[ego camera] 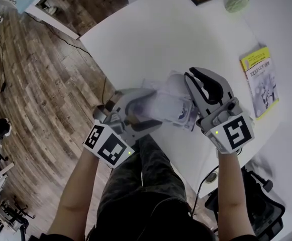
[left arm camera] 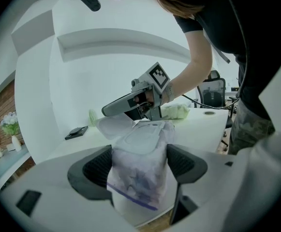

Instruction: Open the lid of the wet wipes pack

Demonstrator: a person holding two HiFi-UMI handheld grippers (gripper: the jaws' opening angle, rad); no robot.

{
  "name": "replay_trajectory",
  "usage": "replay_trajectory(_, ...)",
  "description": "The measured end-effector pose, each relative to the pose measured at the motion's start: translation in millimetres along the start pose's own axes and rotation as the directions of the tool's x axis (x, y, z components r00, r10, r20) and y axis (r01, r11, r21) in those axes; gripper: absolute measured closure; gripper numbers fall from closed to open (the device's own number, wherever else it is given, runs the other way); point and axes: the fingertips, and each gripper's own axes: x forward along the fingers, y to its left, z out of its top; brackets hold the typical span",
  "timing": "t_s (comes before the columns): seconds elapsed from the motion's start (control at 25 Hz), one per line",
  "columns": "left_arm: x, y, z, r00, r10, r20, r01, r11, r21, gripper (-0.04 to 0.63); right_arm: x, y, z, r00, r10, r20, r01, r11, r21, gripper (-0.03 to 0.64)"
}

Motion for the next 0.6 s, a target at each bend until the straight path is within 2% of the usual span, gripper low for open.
replay_trajectory(0.6,0.5,-0.2,0.4,1.0,0.007,0.021,-0.007,1.0,-0.023,0.229,13.7,-12.3,-32.3,0.992,0.031,-0.119,-0.028,0.999,0.026,0.563)
